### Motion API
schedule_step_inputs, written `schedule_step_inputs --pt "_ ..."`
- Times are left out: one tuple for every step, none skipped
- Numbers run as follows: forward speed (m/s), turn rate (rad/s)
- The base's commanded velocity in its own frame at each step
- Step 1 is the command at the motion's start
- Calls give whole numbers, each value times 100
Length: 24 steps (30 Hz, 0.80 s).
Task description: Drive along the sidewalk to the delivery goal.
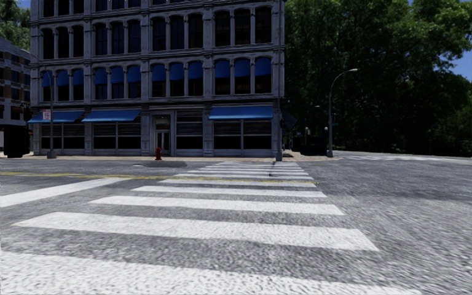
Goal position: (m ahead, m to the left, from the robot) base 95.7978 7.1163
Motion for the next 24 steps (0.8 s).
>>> schedule_step_inputs --pt "144 1" --pt "144 0" --pt "144 0" --pt "144 0" --pt "144 0" --pt "144 0" --pt "144 0" --pt "151 0" --pt "151 0" --pt "200 0" --pt "200 0" --pt "200 0" --pt "200 0" --pt "200 0" --pt "200 0" --pt "200 0" --pt "200 0" --pt "200 0" --pt "200 0" --pt "200 0" --pt "200 0" --pt "200 0" --pt "200 0" --pt "200 0"
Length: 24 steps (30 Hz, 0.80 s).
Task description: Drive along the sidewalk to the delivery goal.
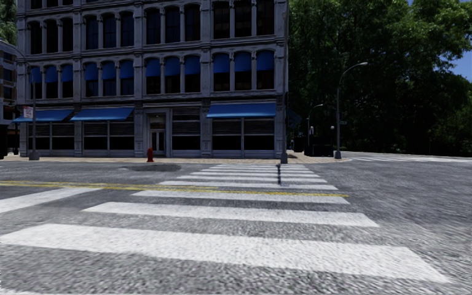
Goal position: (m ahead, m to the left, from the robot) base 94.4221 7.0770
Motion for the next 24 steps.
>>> schedule_step_inputs --pt "200 0" --pt "200 0" --pt "200 0" --pt "200 0" --pt "200 0" --pt "200 0" --pt "200 0" --pt "200 0" --pt "200 0" --pt "200 0" --pt "200 0" --pt "200 0" --pt "200 0" --pt "200 0" --pt "200 0" --pt "200 0" --pt "200 0" --pt "200 0" --pt "200 0" --pt "200 0" --pt "200 0" --pt "200 0" --pt "200 -1" --pt "200 -1"
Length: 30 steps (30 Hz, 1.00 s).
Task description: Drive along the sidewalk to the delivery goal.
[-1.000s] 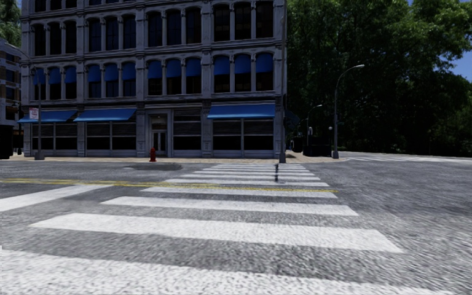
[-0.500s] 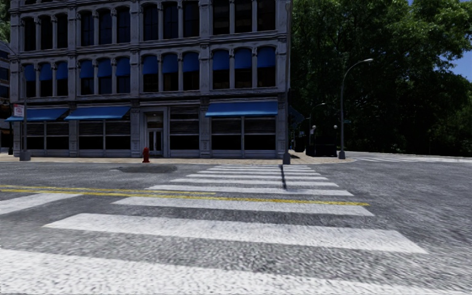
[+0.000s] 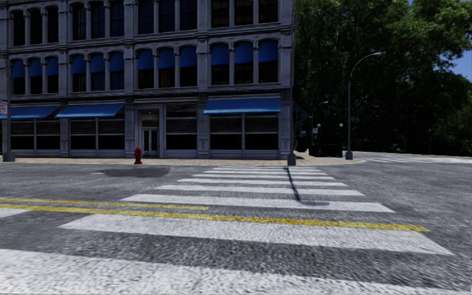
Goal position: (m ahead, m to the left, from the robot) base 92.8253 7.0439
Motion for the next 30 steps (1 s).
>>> schedule_step_inputs --pt "200 -2" --pt "200 -2" --pt "200 -2" --pt "200 -2" --pt "200 -2" --pt "200 -2" --pt "200 -2" --pt "200 -2" --pt "200 -2" --pt "200 -2" --pt "200 -2" --pt "200 -2" --pt "200 -2" --pt "200 -2" --pt "200 -3" --pt "200 -4" --pt "200 -4" --pt "200 -5" --pt "200 -7" --pt "200 -10" --pt "200 -11" --pt "200 -11" --pt "200 -12" --pt "200 -13" --pt "200 -13" --pt "200 -16" --pt "200 -18" --pt "200 -19" --pt "200 -19" --pt "200 -20"
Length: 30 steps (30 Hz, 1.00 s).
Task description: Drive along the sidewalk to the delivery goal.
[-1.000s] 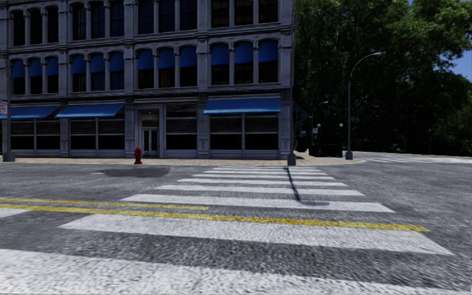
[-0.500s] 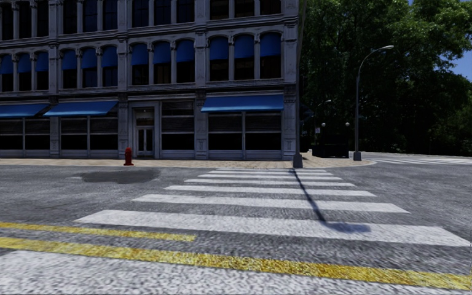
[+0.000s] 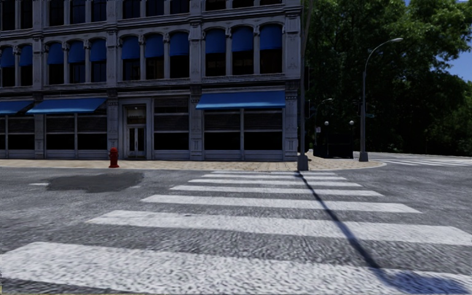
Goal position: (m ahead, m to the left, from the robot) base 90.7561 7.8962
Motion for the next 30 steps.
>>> schedule_step_inputs --pt "200 -21" --pt "200 -22" --pt "200 -22" --pt "200 -23" --pt "200 -26" --pt "200 -27" --pt "200 -27" --pt "200 -27" --pt "200 -27" --pt "200 -28" --pt "200 -28" --pt "200 -28" --pt "200 -28" --pt "200 -28" --pt "200 -28" --pt "200 -28" --pt "200 -28" --pt "200 -28" --pt "200 -28" --pt "200 -28" --pt "200 -28" --pt "200 -28" --pt "200 -28" --pt "200 -28" --pt "200 -28" --pt "200 -28" --pt "200 -28" --pt "200 -28" --pt "200 -28" --pt "200 -28"
